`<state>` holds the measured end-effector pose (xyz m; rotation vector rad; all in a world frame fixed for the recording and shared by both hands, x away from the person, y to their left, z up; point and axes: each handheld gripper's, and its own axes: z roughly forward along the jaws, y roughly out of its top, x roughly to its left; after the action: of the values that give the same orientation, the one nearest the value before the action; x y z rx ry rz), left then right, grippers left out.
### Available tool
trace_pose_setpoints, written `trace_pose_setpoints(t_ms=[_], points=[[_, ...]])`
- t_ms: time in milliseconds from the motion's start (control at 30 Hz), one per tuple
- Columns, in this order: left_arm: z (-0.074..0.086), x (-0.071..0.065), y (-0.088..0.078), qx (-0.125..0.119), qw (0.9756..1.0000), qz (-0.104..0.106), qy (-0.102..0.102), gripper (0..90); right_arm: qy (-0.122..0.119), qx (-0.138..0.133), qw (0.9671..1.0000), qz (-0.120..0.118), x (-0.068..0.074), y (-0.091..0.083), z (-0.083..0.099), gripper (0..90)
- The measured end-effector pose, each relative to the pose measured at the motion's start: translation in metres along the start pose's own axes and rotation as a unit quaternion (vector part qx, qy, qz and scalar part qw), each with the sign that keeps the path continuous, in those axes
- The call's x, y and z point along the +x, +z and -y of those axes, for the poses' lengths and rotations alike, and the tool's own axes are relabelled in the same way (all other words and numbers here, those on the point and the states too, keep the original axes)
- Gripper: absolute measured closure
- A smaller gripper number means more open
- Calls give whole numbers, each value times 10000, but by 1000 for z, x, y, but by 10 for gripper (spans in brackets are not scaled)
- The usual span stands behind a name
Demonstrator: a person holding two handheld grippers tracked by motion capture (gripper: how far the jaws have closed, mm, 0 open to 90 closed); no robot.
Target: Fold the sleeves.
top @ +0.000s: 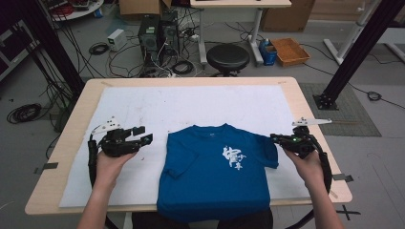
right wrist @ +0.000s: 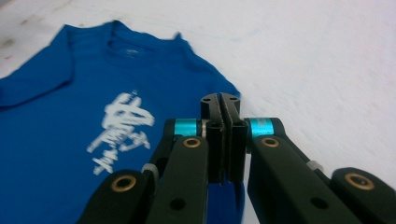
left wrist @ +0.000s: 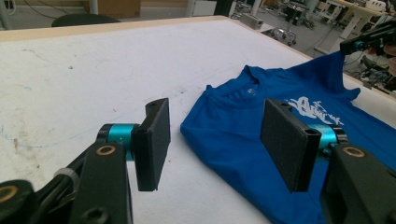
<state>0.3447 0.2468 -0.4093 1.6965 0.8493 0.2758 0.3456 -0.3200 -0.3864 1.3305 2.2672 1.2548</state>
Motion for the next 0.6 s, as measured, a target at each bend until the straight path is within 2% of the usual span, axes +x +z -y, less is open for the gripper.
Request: trace_pose_setpoints(t_ms=[33, 100, 133, 167, 200, 233, 267, 467, 600], points=[[0, 0, 0, 12, 10000, 12, 11, 427, -74, 4, 10000, -22, 11, 3, -6, 894], [0, 0, 1, 18, 10000, 41, -21, 428, -128, 4, 9999, -34, 17, 6, -9, 894], [0, 0, 1, 41, 10000, 45, -34, 428, -197, 85, 9997, -73, 29, 14, -14, 894], [0, 1, 1, 62, 10000, 63, -31, 427, -227, 134, 9996, -89, 36, 17, -16, 894], [0, 1, 2, 78, 9999, 73, -45, 427, -227, 134, 9996, -89, 36, 17, -16, 894], [0, 1, 2, 84, 9999, 77, -63, 428, -317, 184, 9993, -107, 47, 25, -21, 894], [0, 1, 2, 95, 9999, 90, -63, 428, -317, 184, 9993, -107, 47, 25, -21, 894], [0, 1, 4, 147, 9998, 120, -110, 428, -535, 390, 9978, -65, 73, 49, -26, 893], [1, 0, 6, 194, 9996, 155, -102, 428, -546, 447, 9975, -24, 81, 62, -25, 893]])
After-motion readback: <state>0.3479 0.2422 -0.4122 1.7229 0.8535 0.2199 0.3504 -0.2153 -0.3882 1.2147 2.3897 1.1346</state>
